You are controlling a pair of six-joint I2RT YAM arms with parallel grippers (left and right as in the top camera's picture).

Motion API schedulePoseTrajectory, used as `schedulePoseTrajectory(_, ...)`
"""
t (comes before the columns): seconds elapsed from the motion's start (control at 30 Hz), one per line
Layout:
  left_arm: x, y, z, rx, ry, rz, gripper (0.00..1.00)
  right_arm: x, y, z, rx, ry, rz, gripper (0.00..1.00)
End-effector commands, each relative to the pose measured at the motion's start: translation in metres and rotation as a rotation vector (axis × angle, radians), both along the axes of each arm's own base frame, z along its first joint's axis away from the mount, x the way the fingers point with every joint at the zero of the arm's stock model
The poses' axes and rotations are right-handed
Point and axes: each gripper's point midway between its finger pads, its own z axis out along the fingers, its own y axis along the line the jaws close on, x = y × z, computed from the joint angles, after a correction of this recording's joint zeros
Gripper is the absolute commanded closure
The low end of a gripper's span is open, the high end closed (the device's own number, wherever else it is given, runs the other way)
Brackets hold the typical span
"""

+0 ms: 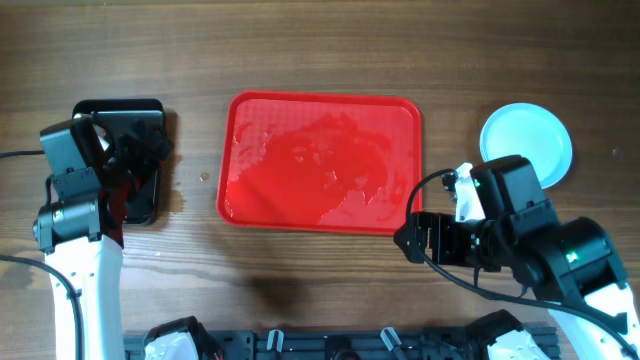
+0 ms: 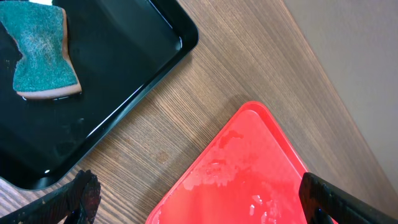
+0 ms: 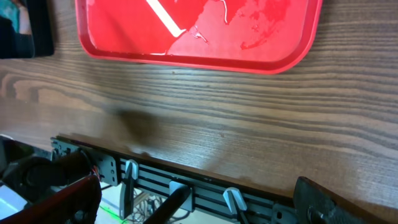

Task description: Clean dirty plates on tray and stack at the side

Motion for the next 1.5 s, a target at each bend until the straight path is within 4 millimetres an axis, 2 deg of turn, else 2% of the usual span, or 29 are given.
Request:
schedulePoseTrajectory(0.0,0.002,-0.004,0.002,-0.011,-0.007,-0.012,0.0,0.002,-0.001,-0.011,-0.029,0.046,-0.017,0.0)
schedulePoseTrajectory(0.47,0.002,-0.004,0.002,-0.011,-0.007,-0.012,0.0,0.03,0.009,-0.037,-0.064,0.124,-0.026,0.0)
schedulePoseTrajectory(0.57,0.002,-0.004,0.002,-0.011,-0.007,-0.012,0.0,0.039,0.01,-0.038,-0.075,0.097,-0.034,0.0)
schedulePoseTrajectory(0.7,0.002,-0.004,0.002,-0.011,-0.007,-0.012,0.0,0.055,0.016,-0.021,-0.022,-0.027,-0.035,0.0)
schedulePoseTrajectory(0.83,0.002,-0.004,0.002,-0.011,-0.007,-0.012,0.0,0.058,0.017,-0.006,0.041,-0.178,-0.035,0.0)
schedulePoseTrajectory(1.23,0.002,-0.004,0.002,-0.011,-0.007,-0.012,0.0,0.031,0.017,0.004,0.24,-0.731,0.1,0.0)
schedulePoseTrajectory(1.47,0.002,-0.004,0.002,-0.011,-0.007,-0.012,0.0,0.034,0.002,0.003,0.261,-0.924,0.044,0.0)
